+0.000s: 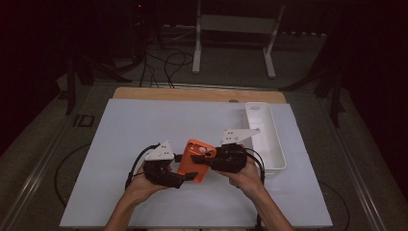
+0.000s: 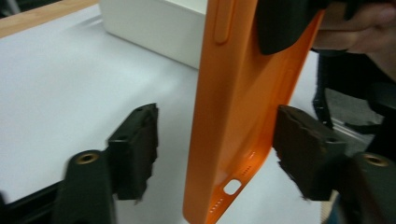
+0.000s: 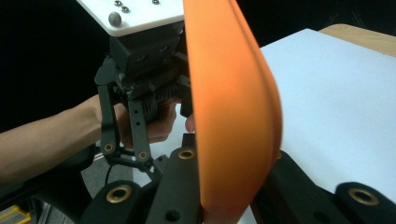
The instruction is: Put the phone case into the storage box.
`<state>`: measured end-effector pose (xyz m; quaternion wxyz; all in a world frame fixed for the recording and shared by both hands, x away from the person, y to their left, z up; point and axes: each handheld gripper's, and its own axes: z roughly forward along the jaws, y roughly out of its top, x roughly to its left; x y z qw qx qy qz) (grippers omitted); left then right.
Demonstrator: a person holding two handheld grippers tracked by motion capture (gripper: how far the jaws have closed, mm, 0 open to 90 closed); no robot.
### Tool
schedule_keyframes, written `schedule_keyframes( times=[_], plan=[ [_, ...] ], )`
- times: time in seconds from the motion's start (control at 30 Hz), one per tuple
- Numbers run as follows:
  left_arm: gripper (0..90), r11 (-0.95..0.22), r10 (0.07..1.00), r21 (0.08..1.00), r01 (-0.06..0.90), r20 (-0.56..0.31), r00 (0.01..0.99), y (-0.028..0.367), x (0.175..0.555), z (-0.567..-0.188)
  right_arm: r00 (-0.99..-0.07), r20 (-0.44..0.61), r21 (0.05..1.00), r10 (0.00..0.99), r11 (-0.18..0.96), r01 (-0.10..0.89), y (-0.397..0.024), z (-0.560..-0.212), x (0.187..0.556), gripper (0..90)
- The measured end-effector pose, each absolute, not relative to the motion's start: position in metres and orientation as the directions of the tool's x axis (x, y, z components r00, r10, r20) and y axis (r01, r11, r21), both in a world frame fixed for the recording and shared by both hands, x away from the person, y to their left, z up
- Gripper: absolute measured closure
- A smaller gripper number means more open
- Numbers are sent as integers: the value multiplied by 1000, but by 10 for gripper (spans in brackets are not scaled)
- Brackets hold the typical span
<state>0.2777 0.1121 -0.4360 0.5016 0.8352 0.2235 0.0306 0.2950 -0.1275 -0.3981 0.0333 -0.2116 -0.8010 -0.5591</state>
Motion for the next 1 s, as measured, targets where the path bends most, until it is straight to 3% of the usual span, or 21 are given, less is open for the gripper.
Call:
schedule_keyframes(
  times=[0.53, 0.77, 1.0],
  plan=[
    [706, -394, 295, 858, 331, -224, 929, 114, 279, -439, -924, 294, 883, 244, 299, 361, -129, -402, 298, 845],
    [839, -401, 299, 858, 322, -209, 931, 112, 277, -441, -923, 299, 883, 242, 298, 364, -130, -403, 300, 737],
    [853, -395, 318, 862, 317, -195, 928, 112, 274, -441, -915, 300, 880, 270, 292, 374, -131, -404, 300, 632]
  ],
)
